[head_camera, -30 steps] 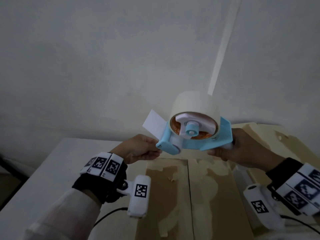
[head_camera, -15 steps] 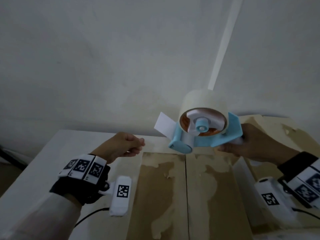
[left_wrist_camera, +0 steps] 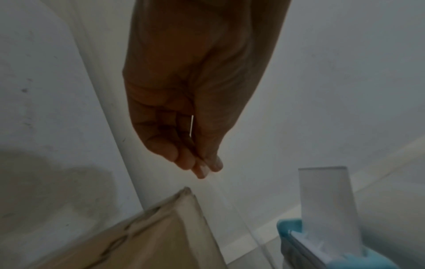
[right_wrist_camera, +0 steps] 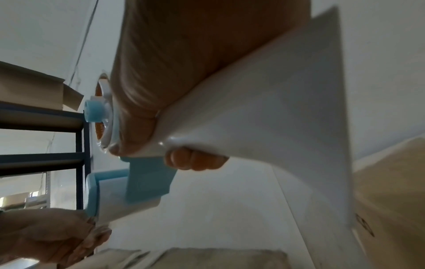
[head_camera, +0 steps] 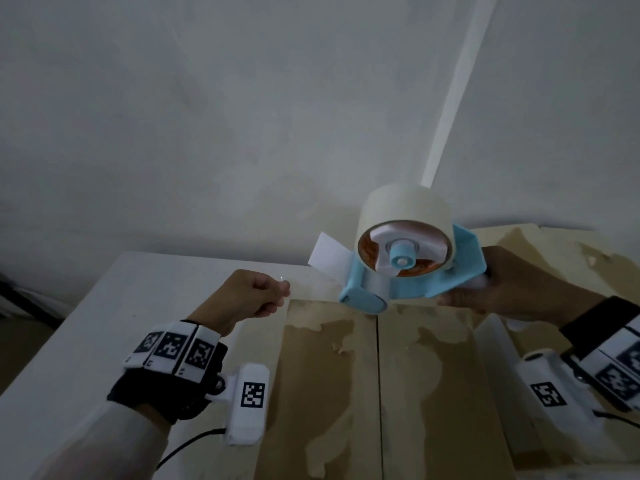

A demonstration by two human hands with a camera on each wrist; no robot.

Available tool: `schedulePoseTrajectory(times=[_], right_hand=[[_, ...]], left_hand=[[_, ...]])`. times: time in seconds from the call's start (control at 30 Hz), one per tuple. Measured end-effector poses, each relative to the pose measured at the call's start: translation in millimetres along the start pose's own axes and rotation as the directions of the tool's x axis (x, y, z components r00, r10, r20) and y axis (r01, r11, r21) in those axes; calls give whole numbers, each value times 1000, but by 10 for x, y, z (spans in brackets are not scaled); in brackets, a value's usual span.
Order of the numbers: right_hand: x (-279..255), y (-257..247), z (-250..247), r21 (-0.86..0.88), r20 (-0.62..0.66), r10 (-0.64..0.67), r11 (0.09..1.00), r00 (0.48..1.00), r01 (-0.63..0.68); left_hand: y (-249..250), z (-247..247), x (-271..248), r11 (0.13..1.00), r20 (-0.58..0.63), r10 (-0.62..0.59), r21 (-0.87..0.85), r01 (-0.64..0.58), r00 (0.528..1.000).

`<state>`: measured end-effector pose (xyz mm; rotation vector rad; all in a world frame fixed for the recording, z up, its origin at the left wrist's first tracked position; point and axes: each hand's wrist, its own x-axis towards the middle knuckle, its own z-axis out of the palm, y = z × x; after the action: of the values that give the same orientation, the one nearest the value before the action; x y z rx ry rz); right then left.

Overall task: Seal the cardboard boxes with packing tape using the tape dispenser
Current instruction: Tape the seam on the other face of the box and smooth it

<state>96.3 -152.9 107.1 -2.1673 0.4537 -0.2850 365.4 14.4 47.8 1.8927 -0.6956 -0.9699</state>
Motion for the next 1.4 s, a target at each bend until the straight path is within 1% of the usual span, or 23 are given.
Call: schedulePoseTrajectory(times=[0.1, 0.37, 0.6, 0.77, 1.0, 1.17, 1.23, 1.4], right_hand=[[3, 44, 15, -21, 36, 35, 999, 999, -34], [5, 98, 34, -39, 4, 42, 998, 999, -42], [110, 21, 105, -76, 46, 35, 997, 998, -31], [197, 60, 163, -95, 63, 44, 995, 997, -38], [221, 114, 193, -137, 82, 73, 989, 994, -61], [233, 183, 226, -156, 99, 96, 984, 990, -80], [231, 204, 232, -151, 91, 105, 984, 990, -90], [235, 222, 238, -147, 87, 118, 984, 989, -105]], left_hand=[[-12, -8, 13, 1000, -8, 5, -8, -6, 1000], [3, 38, 75, 1000, -1, -18, 2, 18, 1000], [-34, -53, 66, 998, -11, -43, 34, 43, 999], [-111, -91, 63, 997, -31, -65, 48, 67, 997], [-203, -49, 103, 993, -19, -107, 49, 107, 994], [-245, 41, 115, 981, 35, -191, 46, 190, 981], [-255, 94, 115, 977, 54, -208, 58, 205, 977], [-222, 158, 155, 973, 127, -173, 174, 150, 977]])
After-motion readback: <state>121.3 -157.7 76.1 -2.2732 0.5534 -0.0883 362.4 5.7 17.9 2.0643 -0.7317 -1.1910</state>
